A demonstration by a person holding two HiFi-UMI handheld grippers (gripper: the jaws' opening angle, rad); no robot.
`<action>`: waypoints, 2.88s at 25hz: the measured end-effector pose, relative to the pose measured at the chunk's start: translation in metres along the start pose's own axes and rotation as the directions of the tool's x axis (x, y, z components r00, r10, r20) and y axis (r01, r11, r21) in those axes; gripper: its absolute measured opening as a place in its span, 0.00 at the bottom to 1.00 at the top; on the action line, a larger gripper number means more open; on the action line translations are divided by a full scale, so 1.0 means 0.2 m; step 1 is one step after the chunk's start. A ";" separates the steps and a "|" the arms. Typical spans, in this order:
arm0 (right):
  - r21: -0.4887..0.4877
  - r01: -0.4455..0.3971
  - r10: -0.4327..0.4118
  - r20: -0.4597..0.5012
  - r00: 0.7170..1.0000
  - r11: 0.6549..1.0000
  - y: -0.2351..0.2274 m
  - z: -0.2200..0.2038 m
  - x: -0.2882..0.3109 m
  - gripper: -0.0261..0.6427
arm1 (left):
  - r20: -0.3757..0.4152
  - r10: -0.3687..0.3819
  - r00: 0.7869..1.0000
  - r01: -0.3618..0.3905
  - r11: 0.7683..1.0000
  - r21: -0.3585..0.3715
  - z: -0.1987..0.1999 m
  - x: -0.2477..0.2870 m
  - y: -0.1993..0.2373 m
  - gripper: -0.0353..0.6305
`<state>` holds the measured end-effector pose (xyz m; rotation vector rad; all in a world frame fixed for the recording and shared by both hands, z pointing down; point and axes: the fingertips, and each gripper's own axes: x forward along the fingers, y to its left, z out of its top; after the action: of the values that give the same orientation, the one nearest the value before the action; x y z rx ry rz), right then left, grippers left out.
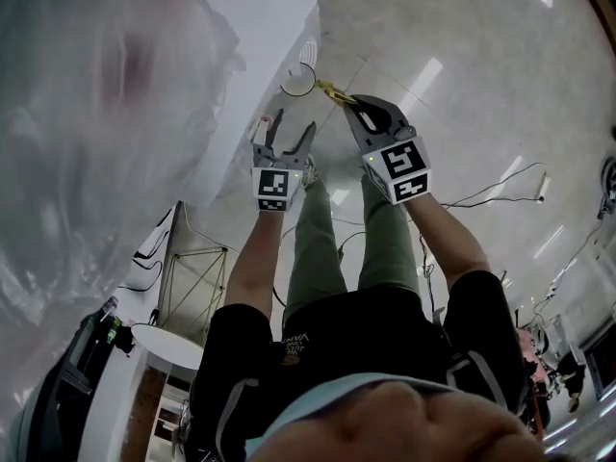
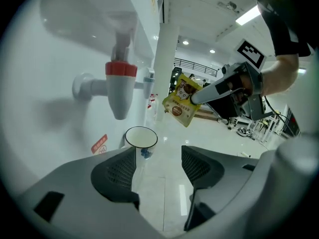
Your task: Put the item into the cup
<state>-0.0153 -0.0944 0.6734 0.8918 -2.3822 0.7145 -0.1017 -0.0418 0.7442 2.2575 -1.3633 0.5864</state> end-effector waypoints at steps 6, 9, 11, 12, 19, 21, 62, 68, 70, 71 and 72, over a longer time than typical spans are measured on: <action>-0.052 -0.036 0.036 -0.010 0.999 0.998 0.00 -0.03 0.13 0.12 | 0.000 0.008 1.000 -0.008 1.000 -0.008 -0.06 0.08 0.03 0.52; -0.086 -0.055 0.053 -0.021 0.998 0.995 0.01 -0.04 0.20 0.12 | 0.000 -0.010 1.000 0.010 1.000 -0.005 -0.10 0.09 0.02 0.53; -0.112 -0.067 0.065 -0.026 0.998 0.991 0.02 -0.05 0.24 0.12 | 0.001 -0.021 1.000 0.021 1.000 -0.003 -0.12 0.10 0.02 0.53; -0.123 -0.072 0.070 -0.026 0.997 0.990 0.02 -0.04 0.26 0.12 | 0.002 -0.024 1.000 0.024 1.000 -0.004 -0.12 0.10 0.02 0.54; -0.173 -0.084 0.083 -0.016 0.996 0.981 0.04 -0.02 0.39 0.12 | 0.006 -0.017 1.000 0.017 0.999 -0.045 -0.14 0.14 0.04 0.56; -0.176 -0.083 0.084 -0.003 0.996 0.981 0.03 0.00 0.42 0.12 | 0.006 -0.024 1.000 0.024 0.999 -0.045 -0.15 0.16 0.05 0.56; -0.293 -0.066 0.068 -0.004 0.998 0.954 0.06 -0.02 0.72 0.13 | 0.015 -0.049 0.999 0.050 0.993 -0.106 -0.14 0.17 0.09 0.56; -0.261 -0.037 0.055 0.062 0.997 0.965 0.07 0.01 0.67 0.20 | 0.028 -0.059 0.998 0.061 0.993 -0.103 -0.14 0.14 0.08 0.57; -0.222 -0.029 0.047 0.076 0.996 0.975 0.05 0.00 0.64 0.21 | 0.029 -0.059 0.998 0.062 0.993 -0.100 -0.14 0.14 0.06 0.57; -0.206 -0.023 0.041 0.085 0.996 0.978 0.03 0.00 0.62 0.21 | 0.028 -0.060 0.998 0.062 0.993 -0.100 -0.14 0.14 0.05 0.57; -0.193 -0.017 0.036 0.095 0.995 0.981 0.02 0.00 0.61 0.21 | 0.025 -0.060 0.998 0.062 0.993 -0.100 -0.14 0.13 0.05 0.57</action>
<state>-0.0980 -0.1461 0.7452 0.8322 -2.5025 0.4496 -0.1022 -0.0488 0.7833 2.2219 -1.2989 0.4635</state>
